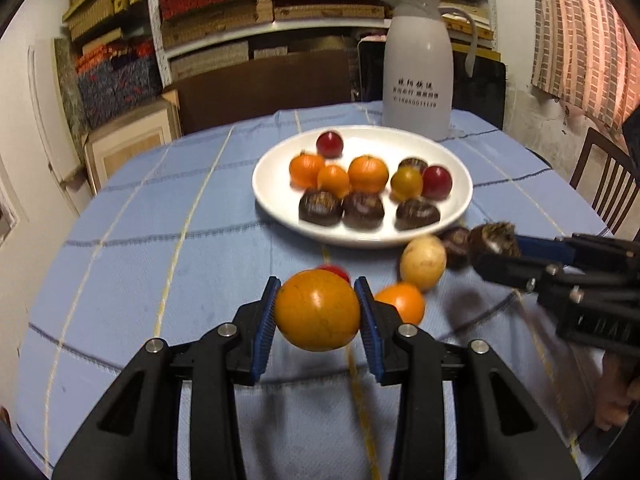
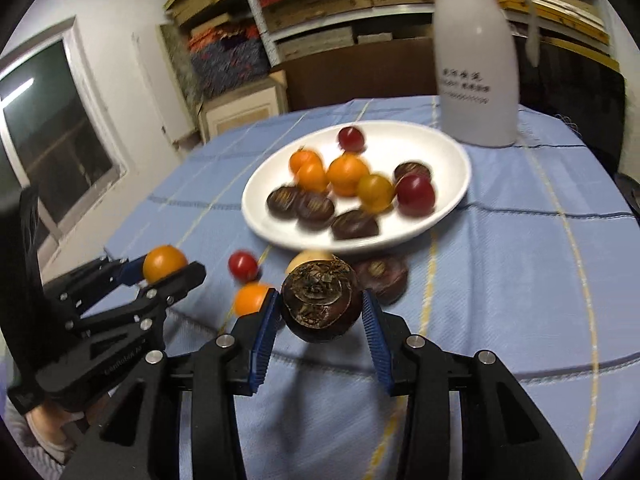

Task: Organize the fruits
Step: 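Carry the citrus and water chestnut onto the plate while both tools open, then withdraw both open tools from the plate, then grasp a red cherry tomato with the left tool while the right tool grasps a water chestnut, then carry the tomato and water chestnut onto the plate while both tools open, then withdraw both open tools from the plate, then grasp a small orange citrus with the left tool while the right tool grasps the pale yellow fruit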

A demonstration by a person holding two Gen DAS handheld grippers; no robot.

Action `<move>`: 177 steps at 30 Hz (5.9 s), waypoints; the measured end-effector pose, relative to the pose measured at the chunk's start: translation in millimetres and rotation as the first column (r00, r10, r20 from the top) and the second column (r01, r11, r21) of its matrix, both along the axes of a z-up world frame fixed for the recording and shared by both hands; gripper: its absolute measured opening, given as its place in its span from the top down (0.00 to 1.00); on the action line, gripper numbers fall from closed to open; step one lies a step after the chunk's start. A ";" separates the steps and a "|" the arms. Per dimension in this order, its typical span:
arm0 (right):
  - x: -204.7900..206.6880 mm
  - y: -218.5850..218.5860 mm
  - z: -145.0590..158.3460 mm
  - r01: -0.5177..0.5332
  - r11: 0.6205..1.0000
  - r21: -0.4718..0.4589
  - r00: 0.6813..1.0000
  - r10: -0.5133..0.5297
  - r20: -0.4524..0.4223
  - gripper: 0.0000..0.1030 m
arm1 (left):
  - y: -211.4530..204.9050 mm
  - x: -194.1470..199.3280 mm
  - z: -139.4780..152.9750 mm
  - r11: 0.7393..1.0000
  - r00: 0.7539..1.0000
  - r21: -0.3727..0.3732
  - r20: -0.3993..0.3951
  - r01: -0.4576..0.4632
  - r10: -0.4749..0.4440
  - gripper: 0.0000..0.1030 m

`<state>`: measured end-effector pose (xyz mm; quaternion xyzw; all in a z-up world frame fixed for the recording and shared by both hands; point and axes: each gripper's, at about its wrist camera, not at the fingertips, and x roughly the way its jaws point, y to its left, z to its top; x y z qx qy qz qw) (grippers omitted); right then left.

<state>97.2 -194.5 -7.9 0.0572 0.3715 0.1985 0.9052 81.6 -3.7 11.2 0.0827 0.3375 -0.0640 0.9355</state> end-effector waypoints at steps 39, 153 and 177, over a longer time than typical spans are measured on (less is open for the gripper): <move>90.7 -17.0 30.4 0.106 0.994 0.007 0.992 -0.106 0.068 0.50 | -32.2 106.5 0.4 1.000 1.000 -0.019 0.006 -0.011 0.011 0.34; 18.2 5.7 -7.9 0.040 0.998 -0.042 0.999 -0.039 0.034 0.32 | 9.2 8.6 -15.0 0.998 0.999 -0.044 -0.030 -0.040 0.039 0.29; 37.6 33.8 -28.5 -0.052 0.997 0.054 0.995 0.056 -0.085 0.58 | 13.8 12.6 -17.5 0.997 0.997 0.003 -0.032 -0.073 0.073 0.25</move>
